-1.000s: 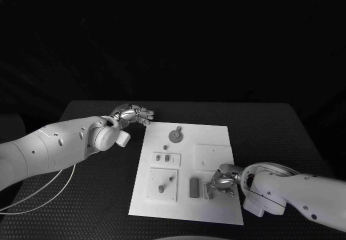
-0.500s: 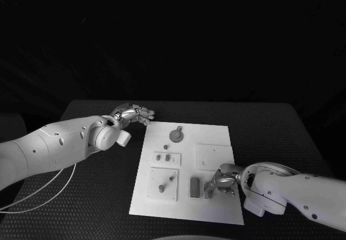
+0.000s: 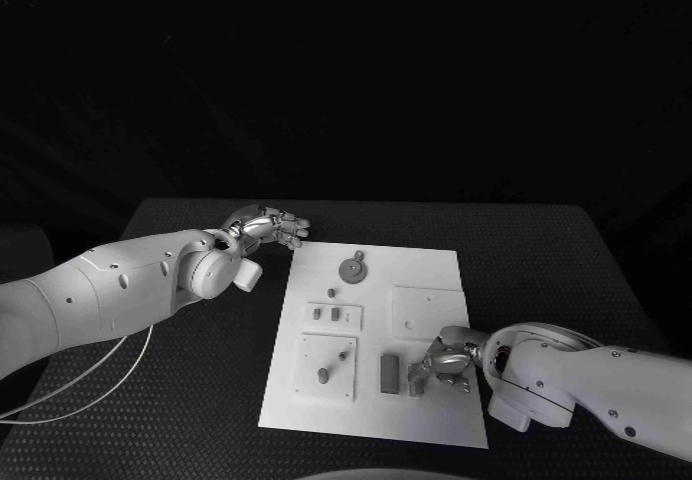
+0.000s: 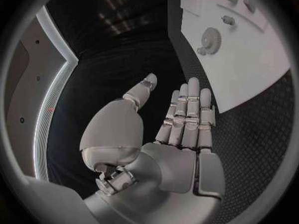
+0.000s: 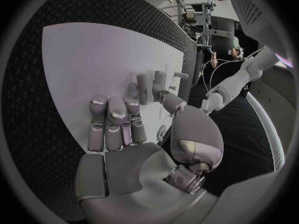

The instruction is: Assemble the parts on the task board

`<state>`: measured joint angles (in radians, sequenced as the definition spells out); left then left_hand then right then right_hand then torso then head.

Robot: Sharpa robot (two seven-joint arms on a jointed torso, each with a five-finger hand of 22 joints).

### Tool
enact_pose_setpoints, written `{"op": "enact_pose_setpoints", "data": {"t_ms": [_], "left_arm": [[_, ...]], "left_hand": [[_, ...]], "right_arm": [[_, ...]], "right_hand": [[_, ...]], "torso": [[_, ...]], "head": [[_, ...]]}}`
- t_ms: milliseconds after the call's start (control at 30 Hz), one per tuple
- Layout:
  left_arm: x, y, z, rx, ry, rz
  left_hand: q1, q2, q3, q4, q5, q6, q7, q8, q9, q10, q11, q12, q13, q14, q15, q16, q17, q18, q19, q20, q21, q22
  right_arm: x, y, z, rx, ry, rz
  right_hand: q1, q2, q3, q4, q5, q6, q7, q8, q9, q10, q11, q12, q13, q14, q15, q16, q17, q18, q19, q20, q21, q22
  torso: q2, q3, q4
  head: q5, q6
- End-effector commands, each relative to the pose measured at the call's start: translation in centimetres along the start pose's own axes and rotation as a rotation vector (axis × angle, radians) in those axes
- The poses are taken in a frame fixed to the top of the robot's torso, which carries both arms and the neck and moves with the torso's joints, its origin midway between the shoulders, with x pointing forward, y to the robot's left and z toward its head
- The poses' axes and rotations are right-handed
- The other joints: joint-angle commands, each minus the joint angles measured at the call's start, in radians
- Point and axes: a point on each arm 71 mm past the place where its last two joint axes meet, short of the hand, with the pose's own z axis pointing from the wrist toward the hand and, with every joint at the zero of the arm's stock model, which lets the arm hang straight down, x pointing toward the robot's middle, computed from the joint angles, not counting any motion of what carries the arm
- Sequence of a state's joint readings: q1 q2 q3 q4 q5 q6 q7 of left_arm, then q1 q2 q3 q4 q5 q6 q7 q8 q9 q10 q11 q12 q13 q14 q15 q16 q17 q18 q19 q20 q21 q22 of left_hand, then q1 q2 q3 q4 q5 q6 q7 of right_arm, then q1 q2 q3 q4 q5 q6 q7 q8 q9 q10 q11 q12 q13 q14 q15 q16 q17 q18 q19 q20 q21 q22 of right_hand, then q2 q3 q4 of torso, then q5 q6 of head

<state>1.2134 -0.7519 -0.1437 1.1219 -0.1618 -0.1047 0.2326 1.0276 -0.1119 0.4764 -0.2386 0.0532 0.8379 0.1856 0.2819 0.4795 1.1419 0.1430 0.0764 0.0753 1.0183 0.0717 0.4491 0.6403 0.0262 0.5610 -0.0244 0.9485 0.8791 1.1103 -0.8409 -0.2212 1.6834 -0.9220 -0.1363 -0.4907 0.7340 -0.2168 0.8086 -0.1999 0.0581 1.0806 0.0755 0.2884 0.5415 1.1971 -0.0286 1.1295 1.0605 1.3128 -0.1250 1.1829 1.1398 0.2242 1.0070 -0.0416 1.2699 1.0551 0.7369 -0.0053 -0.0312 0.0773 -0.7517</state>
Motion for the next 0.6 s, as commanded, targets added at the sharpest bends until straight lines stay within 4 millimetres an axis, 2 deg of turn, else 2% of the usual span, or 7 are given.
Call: {"op": "enact_pose_setpoints", "data": {"t_ms": [33,600], "left_arm": [[0.21,-0.11,0.04,0.007,0.016,-0.008],[0.15,-0.09,0.03,0.006,0.014,-0.008]], "left_hand": [[-0.010,0.000,-0.002,0.007,-0.002,-0.002,-0.003,0.005,-0.001,0.005,0.003,-0.003,-0.001,0.006,0.003,-0.005,0.002,0.014,-0.005,0.000,-0.006,0.002],[-0.010,0.000,-0.001,0.008,-0.002,-0.002,-0.003,0.005,-0.001,0.005,0.003,-0.003,-0.001,0.006,0.003,-0.006,0.002,0.014,-0.005,0.000,-0.007,0.002]], "right_arm": [[0.92,0.30,-0.05,-0.031,0.058,-0.008],[0.98,0.11,-0.36,-0.039,0.069,-0.011]], "right_hand": [[0.012,0.001,-0.001,0.002,-0.006,-0.004,0.004,-0.002,0.000,0.000,-0.003,-0.002,0.001,-0.001,-0.004,-0.003,0.001,0.038,-0.003,-0.007,0.004,-0.001],[0.012,0.007,-0.007,0.003,-0.005,-0.001,0.003,0.000,0.001,0.001,-0.003,-0.001,0.002,-0.001,-0.004,-0.003,0.002,0.038,-0.005,-0.007,0.005,-0.002]], "torso": [[0.000,0.0002,0.0004],[0.000,0.0000,0.0000]], "head": [[0.000,-0.001],[0.002,-0.006]]}}
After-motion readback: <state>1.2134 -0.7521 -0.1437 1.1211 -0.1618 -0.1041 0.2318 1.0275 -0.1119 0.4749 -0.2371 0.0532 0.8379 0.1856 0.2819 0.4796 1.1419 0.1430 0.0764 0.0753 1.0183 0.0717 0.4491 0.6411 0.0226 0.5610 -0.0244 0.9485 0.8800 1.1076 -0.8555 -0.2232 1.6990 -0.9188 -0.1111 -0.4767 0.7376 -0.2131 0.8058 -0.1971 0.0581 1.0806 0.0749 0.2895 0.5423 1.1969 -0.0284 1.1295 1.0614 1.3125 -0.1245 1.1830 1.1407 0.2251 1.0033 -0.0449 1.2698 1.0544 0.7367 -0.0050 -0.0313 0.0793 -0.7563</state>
